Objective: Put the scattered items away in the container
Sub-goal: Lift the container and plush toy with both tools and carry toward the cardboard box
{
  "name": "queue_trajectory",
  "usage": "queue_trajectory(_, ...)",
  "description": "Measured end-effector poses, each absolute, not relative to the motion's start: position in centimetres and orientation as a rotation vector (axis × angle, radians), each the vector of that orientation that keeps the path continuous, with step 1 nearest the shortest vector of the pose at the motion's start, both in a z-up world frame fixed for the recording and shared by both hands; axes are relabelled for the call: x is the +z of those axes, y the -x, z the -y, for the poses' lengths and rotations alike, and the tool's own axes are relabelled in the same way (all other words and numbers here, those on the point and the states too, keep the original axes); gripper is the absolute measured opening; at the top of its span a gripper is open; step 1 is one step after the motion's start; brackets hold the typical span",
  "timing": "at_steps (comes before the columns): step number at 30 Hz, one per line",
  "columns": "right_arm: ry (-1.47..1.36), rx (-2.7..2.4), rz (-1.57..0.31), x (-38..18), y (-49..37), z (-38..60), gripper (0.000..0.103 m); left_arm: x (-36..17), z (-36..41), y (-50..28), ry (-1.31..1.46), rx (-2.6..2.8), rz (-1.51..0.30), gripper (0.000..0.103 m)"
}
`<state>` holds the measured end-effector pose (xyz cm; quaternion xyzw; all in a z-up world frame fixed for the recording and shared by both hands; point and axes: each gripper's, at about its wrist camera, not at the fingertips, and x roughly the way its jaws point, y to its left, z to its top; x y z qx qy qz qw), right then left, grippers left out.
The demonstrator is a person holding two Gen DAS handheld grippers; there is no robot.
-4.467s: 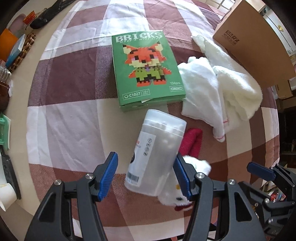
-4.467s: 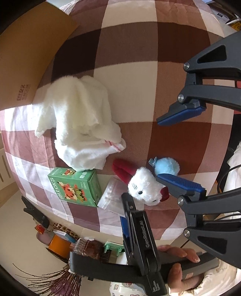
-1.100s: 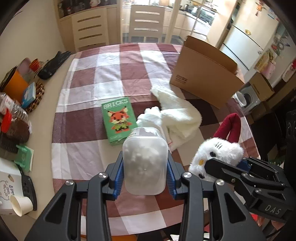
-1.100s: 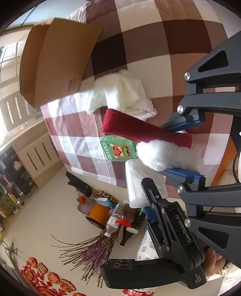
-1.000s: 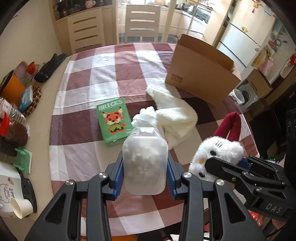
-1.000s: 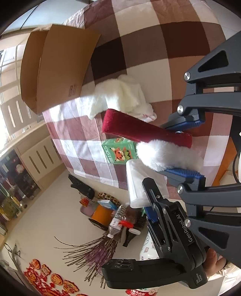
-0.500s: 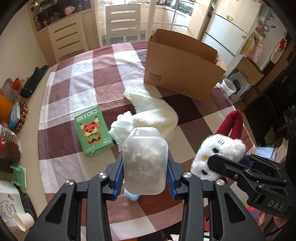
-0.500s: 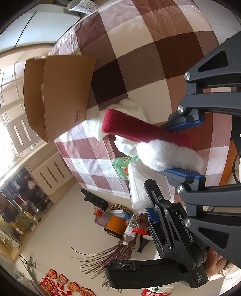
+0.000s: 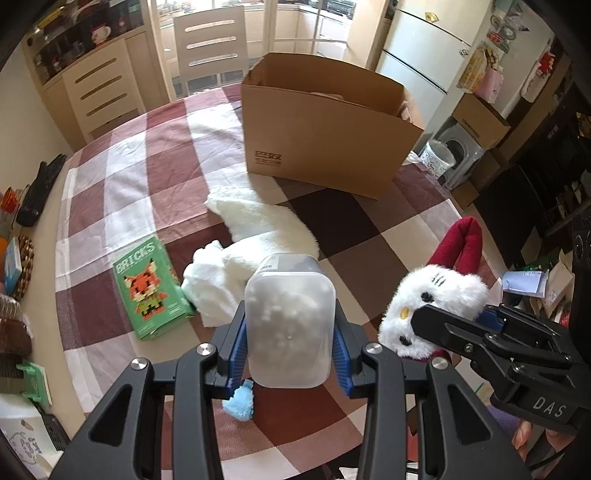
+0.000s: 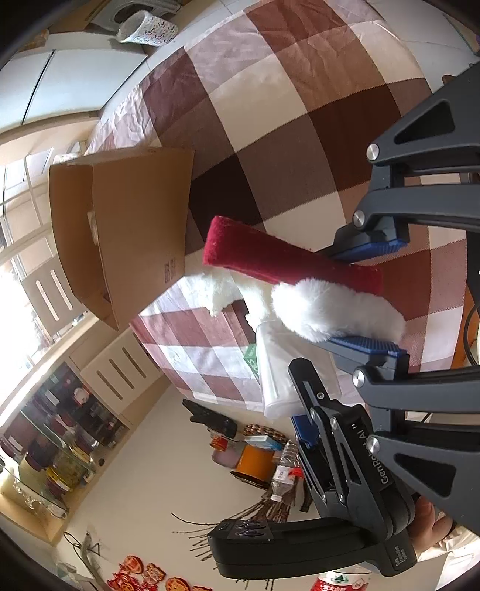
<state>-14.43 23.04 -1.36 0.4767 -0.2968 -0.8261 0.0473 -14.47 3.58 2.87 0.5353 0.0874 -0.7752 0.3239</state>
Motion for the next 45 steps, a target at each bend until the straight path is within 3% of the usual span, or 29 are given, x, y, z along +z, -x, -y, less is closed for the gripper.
queue_trajectory(45, -1.523, -2.566, 0.969, -2.8, 21.2, -30.9, 0.036, 0.6, -0.2, 26.3, -1.514, -2.117, -0.189, 0.04)
